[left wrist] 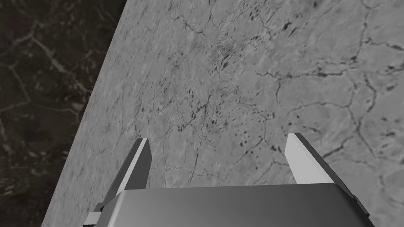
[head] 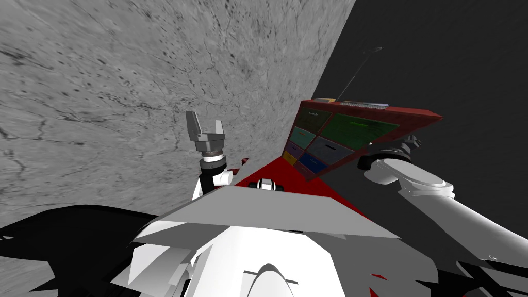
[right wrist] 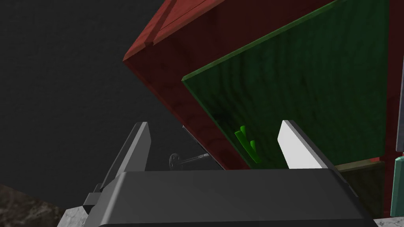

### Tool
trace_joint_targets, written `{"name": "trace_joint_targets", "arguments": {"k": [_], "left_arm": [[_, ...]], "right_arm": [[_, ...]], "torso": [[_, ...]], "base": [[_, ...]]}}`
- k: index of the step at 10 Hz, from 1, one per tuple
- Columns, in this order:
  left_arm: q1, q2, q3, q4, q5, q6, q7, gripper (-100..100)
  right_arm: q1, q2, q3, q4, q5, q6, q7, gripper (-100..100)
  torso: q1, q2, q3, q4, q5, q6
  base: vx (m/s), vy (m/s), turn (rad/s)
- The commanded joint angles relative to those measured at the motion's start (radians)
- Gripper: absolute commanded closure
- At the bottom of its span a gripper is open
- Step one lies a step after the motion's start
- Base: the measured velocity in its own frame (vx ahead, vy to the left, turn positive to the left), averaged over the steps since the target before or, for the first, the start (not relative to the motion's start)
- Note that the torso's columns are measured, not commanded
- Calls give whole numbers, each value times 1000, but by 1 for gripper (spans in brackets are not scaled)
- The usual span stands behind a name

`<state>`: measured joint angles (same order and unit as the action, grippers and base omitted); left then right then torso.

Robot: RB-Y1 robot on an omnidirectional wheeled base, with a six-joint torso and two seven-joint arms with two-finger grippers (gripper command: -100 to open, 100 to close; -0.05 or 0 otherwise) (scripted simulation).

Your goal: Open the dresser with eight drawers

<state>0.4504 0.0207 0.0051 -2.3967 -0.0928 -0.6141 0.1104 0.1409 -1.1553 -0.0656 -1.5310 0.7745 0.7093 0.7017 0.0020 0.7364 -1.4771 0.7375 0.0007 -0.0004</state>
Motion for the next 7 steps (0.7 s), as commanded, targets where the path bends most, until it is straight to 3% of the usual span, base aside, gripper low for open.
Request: {"name": "trace_joint_targets", "arguments": {"k": [1,6,7], "left_arm": [[0,0,0,0,0,0,0,0],[0,0,0,0,0,0,0,0],[0,0,0,0,0,0,0,0]], "right_arm": [[-11,-42,18,39,-31,-31,-1,-100],[-32,-123,48,83,-86,-57,-59,-100],[-31,-111,46,75,-78,-51,-50,-100]], "torso": [[-1,-5,-3,-1,0,0],[-1,4,3,1,0,1],[-3,6,4,2,-1,1]], "base": [[155,-18,35],[195,58,10],[67,27,4]]}}
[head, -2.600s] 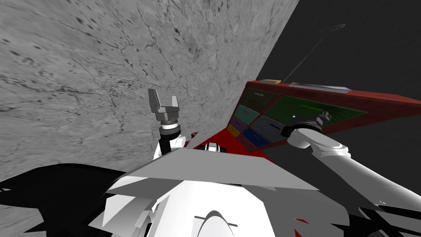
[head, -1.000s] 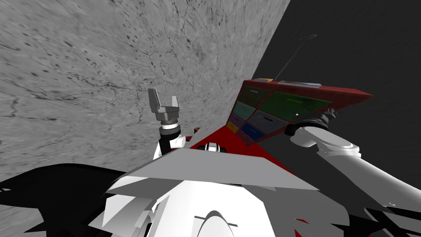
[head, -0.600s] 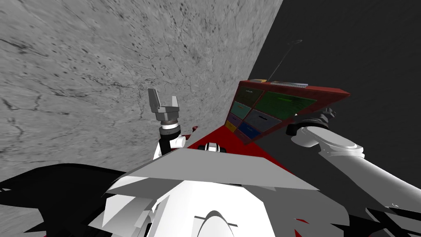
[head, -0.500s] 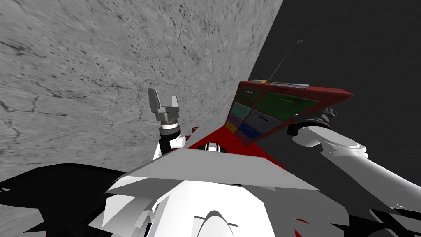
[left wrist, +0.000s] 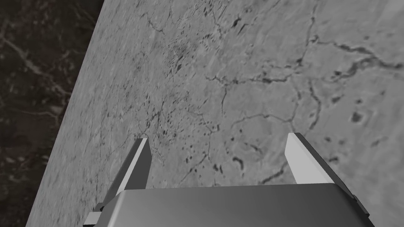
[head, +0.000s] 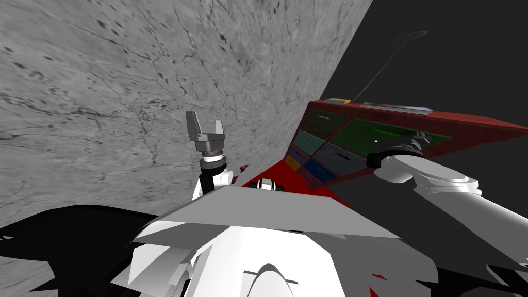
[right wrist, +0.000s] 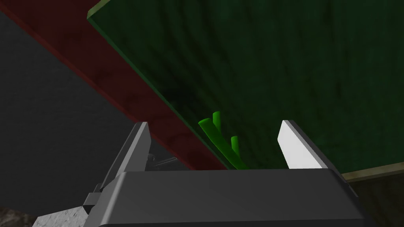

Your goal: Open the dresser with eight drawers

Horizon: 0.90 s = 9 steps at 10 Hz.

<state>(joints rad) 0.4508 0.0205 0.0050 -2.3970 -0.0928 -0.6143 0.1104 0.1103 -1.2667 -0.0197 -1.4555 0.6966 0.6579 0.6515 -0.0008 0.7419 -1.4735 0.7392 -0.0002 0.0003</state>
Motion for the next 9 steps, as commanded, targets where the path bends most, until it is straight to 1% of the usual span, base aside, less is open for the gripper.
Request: {"name": "trace_joint_targets", "arguments": {"k": [1,2,3,5,8,9], "left_arm": [[0,0,0,0,0,0,0,0],[0,0,0,0,0,0,0,0],[0,0,0,0,0,0,0,0],[-1,0,0,0,0,0,0,0],[-1,0,0,0,0,0,0,0],[-1,0,0,0,0,0,0,0]], "right_arm": [[-3,-30,-6,7,-32,-13,7,-100],[-1,-14,-2,1,-14,-4,1,-100],[-1,-16,-3,1,-16,-5,2,100],[-3,-24,-3,6,-29,3,10,100],[-5,-34,-3,11,-47,13,19,100],[-4,-31,-1,12,-44,10,18,100]], "torso": [[-2,3,2,1,-1,0],[-4,0,0,0,-1,0],[-2,-1,-1,-1,-1,0],[5,1,1,-1,-1,-3],[4,-4,-2,0,2,-1],[4,-3,-2,0,3,-2]], "base": [[93,-28,-14],[57,-21,-1],[8,-3,2],[-116,89,53],[-141,144,52],[-80,72,13]]}}
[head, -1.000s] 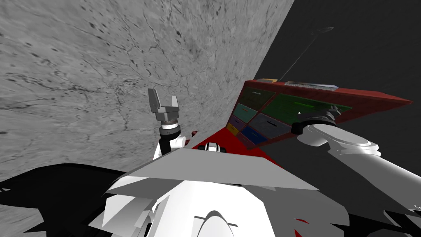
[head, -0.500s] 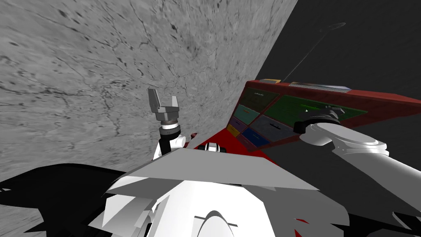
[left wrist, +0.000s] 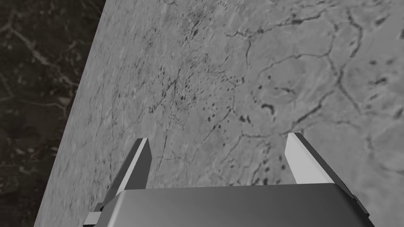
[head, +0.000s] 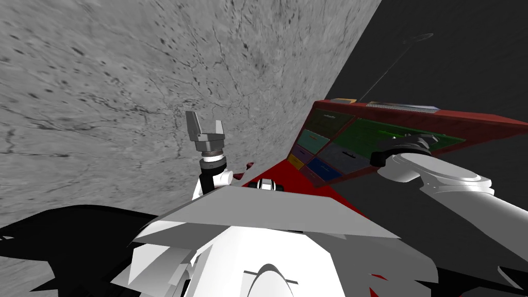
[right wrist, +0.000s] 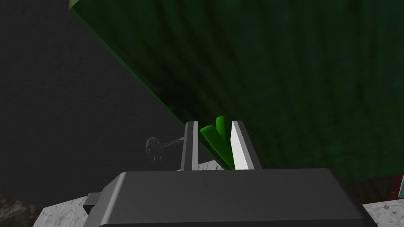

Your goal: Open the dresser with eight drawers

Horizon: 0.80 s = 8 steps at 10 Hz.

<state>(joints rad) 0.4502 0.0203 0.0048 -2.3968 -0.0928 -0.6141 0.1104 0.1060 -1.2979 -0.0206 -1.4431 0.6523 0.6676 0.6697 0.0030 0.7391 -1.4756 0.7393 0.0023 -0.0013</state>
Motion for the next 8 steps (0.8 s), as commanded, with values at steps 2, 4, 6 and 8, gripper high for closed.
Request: {"name": "trace_joint_targets", "arguments": {"k": [2,4,6,8], "left_arm": [[0,0,0,0,0,0,0,0],[0,0,0,0,0,0,0,0],[0,0,0,0,0,0,0,0],[0,0,0,0,0,0,0,0]], "right_arm": [[-1,-1,4,6,-11,13,9,100],[-4,-5,4,13,-21,26,17,100],[-13,-44,0,56,-81,32,40,-100],[-18,-71,-3,84,-124,38,58,-100]], "torso": [[-1,-1,-1,-1,-1,-1],[1,0,1,-1,-1,0],[-6,-2,-1,-1,-2,-1],[-10,-4,-2,-1,-4,2]], "base": [[-132,114,88],[-176,170,83],[-150,24,253],[-94,-55,200]]}}
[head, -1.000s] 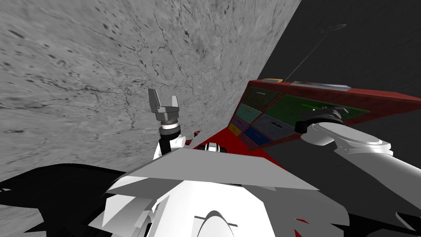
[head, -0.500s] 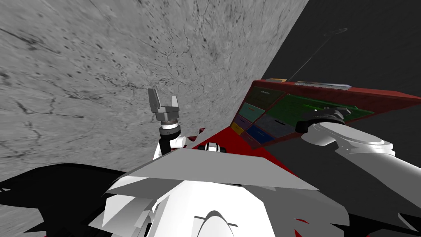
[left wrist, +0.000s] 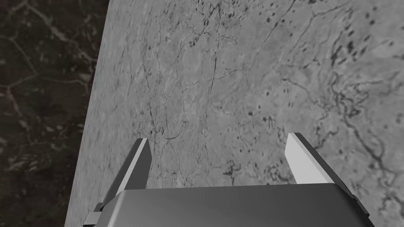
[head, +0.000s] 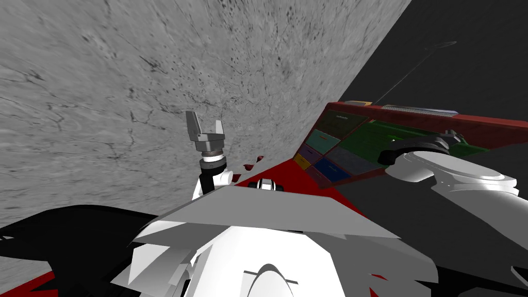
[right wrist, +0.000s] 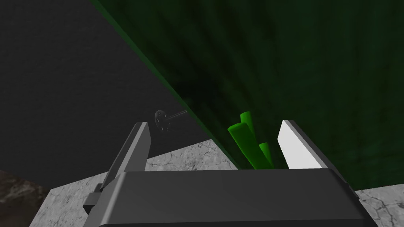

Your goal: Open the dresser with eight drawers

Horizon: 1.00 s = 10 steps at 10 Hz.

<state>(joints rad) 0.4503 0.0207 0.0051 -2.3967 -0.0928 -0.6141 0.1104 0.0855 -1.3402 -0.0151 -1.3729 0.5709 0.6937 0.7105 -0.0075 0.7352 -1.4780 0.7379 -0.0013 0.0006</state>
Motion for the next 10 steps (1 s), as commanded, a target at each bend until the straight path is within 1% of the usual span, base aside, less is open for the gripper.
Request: {"name": "trace_joint_targets", "arguments": {"k": [1,4,5,6,7,8,10], "left_arm": [[0,0,0,0,0,0,0,0],[0,0,0,0,0,0,0,0],[0,0,0,0,0,0,0,0],[0,0,0,0,0,0,0,0],[0,0,0,0,0,0,0,0],[0,0,0,0,0,0,0,0],[0,0,0,0,0,0,0,0]], "right_arm": [[0,-42,-10,28,-64,16,26,-100],[-8,-82,-14,69,-128,26,52,-100],[-8,-82,-14,69,-128,26,52,-100],[-11,-96,-16,83,-149,29,61,-100],[-3,-85,-12,70,-141,29,58,-100],[-3,-83,-11,72,-142,28,58,0],[-1,-80,-8,71,-143,27,58,0]], "torso": [[4,0,0,0,1,0],[11,4,3,1,4,-1],[13,6,3,3,6,-1],[14,6,4,4,7,2],[13,7,4,4,8,1],[13,6,4,3,7,1],[11,5,3,2,5,1]], "base": [[-79,-36,167],[-95,-7,169],[-76,6,76],[-60,-6,116],[-25,-8,39],[0,0,0],[0,0,0]]}}
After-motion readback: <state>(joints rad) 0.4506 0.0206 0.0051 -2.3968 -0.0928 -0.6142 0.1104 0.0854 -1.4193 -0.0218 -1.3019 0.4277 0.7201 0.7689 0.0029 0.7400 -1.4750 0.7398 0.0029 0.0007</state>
